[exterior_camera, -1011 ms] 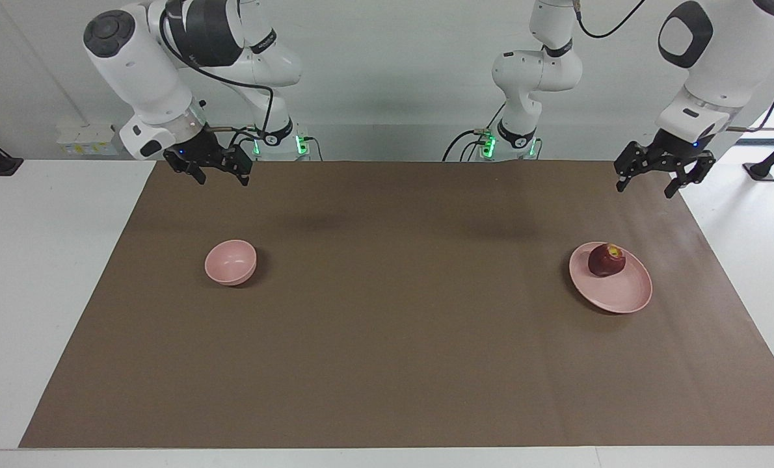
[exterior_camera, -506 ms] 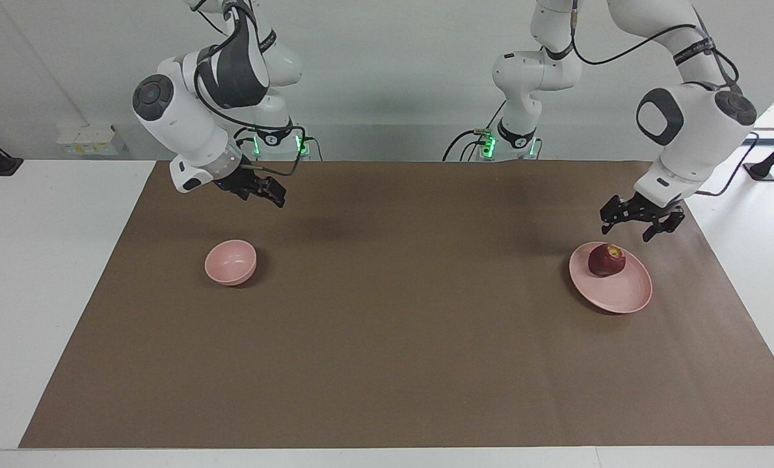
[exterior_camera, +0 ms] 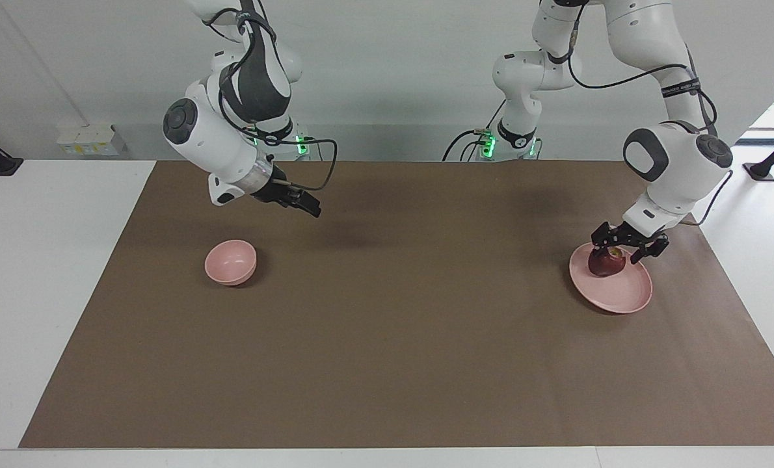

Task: Move apple from plate to bowl
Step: 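Reach the left gripper to the apple while the right gripper advances, then lift the apple with the left gripper toward the approaching right gripper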

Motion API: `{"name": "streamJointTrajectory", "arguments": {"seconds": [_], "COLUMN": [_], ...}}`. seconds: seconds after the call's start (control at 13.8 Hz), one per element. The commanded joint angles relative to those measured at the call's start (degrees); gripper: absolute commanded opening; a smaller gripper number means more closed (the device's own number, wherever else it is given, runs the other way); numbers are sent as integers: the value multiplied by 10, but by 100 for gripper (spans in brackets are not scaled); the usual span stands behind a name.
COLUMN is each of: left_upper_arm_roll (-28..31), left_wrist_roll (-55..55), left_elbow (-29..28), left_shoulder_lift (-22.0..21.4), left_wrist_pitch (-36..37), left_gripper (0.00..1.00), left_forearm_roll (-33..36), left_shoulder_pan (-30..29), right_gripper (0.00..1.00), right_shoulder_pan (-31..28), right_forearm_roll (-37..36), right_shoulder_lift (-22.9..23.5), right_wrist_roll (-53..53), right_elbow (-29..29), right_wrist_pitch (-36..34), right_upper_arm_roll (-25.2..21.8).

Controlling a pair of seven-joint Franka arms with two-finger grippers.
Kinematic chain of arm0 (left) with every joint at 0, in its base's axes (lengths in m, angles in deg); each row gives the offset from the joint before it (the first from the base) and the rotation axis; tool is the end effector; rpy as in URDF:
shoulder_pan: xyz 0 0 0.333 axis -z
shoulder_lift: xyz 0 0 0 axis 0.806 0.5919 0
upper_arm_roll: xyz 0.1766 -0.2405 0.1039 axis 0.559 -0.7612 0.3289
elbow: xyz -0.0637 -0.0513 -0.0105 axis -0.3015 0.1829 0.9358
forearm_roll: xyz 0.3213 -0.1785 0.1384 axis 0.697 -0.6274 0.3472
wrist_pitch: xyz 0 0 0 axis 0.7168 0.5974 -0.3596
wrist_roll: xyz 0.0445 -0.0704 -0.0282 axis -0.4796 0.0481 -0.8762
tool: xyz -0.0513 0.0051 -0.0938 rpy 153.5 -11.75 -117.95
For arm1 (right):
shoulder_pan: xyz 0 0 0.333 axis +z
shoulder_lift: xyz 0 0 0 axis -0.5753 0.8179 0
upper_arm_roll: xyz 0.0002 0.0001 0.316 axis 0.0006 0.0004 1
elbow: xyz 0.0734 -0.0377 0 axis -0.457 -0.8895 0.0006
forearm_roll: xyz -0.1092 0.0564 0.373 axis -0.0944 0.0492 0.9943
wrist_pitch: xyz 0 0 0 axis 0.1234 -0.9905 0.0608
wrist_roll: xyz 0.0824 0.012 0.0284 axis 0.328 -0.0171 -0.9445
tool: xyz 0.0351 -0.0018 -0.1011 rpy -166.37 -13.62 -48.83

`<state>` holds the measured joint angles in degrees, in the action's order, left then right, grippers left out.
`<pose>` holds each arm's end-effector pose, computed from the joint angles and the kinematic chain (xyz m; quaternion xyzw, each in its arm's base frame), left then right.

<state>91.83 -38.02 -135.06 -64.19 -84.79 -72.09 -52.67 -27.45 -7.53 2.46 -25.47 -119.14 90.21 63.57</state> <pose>0.5501 0.0789 0.3476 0.9906 -0.1277 0.0340 0.0362 0.5347 0.1217 0.4400 -0.9382 0.2494 0.1638 0.1754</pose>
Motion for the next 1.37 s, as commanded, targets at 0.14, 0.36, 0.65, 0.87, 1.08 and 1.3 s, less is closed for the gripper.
{"name": "streamJointTrajectory", "arguments": {"seconds": [0.14, 0.36, 0.65, 0.87, 1.08, 1.3], "left_upper_arm_roll": [-2, -2, -7, -11, -12, -12], "left_wrist_roll": [11, 5, -27, -77, -111, -117], "left_elbow": [-21, -17, -2, 23, 24, 18], "left_shoulder_lift": [-8, -16, -69, -87, -92, -100], "left_wrist_pitch": [-18, -11, 64, 149, 167, 180], "left_gripper": [58, 0, 0, 0, 0, 0], "left_forearm_roll": [-11, -11, -70, -157, -251, -335], "left_shoulder_pan": [-5, -1, 3, 28, 50, 76], "right_gripper": [100, 100, 100, 100, 100, 100], "right_shoulder_pan": [32, 51, 86, 109, 131, 160], "right_forearm_roll": [82, 135, 151, 190, 253, 301], "right_shoulder_lift": [18, 18, 18, 18, 17, 30], "right_wrist_roll": [67, 129, 199, 255, 326, 387], "right_elbow": [-3, 1, 1, 1, 0, -2], "right_wrist_pitch": [37, 43, 75, 103, 144, 178], "right_upper_arm_roll": [2, 3, 3, 3, 3, 4]}}
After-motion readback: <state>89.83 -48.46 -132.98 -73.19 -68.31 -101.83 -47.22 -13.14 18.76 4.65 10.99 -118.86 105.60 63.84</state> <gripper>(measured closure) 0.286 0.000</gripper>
